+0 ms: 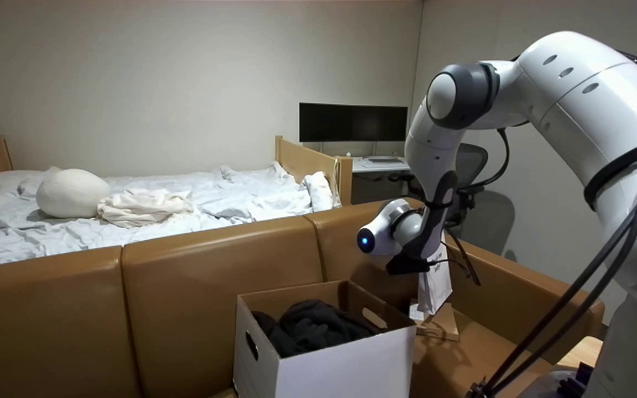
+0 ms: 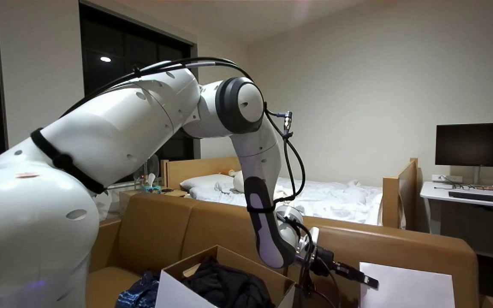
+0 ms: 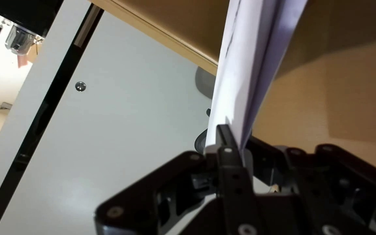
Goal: Pick up the cloth and two books from the box and put them on the sofa
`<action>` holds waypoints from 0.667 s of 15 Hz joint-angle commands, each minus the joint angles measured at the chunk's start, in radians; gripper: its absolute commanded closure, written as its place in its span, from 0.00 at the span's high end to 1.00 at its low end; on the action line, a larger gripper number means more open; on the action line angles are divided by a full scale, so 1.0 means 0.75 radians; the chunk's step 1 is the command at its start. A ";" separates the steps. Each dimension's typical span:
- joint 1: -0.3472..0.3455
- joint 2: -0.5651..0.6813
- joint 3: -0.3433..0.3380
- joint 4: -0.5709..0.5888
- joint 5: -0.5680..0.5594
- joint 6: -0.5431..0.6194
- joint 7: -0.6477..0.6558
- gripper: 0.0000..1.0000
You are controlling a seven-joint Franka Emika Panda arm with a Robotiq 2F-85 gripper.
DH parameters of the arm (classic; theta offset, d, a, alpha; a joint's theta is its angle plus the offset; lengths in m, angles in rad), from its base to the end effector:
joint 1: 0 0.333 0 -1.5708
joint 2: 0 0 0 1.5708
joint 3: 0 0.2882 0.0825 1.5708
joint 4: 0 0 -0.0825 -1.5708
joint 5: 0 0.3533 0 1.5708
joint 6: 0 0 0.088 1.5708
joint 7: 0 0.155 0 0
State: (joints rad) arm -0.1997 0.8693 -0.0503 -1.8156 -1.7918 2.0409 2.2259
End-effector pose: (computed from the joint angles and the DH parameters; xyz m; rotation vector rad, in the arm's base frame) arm 0.5480 -0.2392 0.0556 1.7451 -0.8875 0.8717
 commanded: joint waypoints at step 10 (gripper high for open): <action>0.051 0.015 -0.018 0.041 -0.040 -0.077 0.045 0.79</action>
State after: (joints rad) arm -0.1771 0.9005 -0.0535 -1.7691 -1.7989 2.0005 2.2282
